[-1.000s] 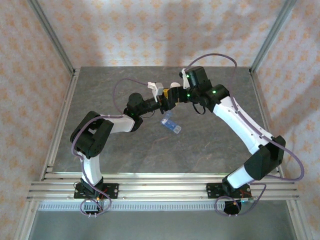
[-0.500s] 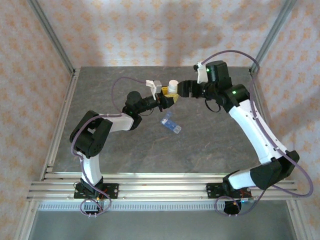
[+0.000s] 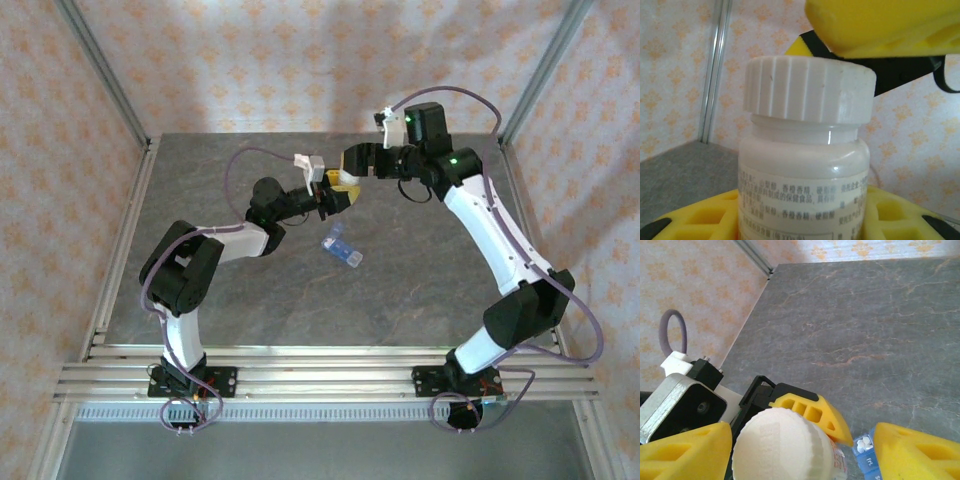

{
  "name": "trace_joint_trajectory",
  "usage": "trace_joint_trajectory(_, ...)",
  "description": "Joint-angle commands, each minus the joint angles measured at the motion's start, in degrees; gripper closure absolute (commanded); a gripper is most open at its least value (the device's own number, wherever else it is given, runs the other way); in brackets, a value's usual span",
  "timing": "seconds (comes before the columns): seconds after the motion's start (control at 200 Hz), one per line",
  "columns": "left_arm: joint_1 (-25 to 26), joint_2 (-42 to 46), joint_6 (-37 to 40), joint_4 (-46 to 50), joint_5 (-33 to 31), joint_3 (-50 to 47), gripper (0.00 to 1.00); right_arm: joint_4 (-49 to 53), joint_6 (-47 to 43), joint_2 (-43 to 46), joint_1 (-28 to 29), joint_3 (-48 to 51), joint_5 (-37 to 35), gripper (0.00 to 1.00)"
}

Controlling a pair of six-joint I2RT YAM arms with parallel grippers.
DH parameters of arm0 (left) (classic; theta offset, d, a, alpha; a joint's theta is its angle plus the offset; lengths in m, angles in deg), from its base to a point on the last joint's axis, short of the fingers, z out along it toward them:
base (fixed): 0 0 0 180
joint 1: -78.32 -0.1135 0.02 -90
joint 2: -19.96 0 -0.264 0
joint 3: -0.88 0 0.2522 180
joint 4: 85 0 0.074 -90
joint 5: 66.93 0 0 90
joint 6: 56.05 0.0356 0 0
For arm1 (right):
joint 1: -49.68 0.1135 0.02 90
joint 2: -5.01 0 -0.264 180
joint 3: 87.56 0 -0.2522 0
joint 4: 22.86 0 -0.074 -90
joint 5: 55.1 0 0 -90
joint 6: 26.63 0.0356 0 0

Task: Sort the pills into containers

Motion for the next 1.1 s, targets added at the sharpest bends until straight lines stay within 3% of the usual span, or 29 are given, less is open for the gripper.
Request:
trace_joint_trajectory(0.0,-0.4,-0.4,-1.7,-3.3,2.3,2.2,1.0,-1.2,-1.8,0.0,-0.1,-2.0,2.7,0.27)
trace_joint_trajectory(0.42,-0.3,-0.7,-3.1,-3.3,2.8,2.6,1.0,-1.6,-2.1,-0.4,-0.1,-1.7,2.3,0.35)
trace_joint_trajectory(0.706,-0.3,-0.7,-3.4,-3.3,2.9,2.8,1.0,-1.5,-1.9,-0.4,-0.1,-1.1,3.0,0.59)
trace_joint_trajectory(0.851,-0.3,-0.6,-3.0,-3.3,2.3,3.0,1.0,-2.2,-1.1,0.1,0.0,0.4,2.8,0.63)
trace_joint_trajectory(1.091,-0.3,0.2,-0.2,-2.8,-1.3,2.3,1.0,-3.1,0.6,1.2,2.9,3.3,-4.9,0.65)
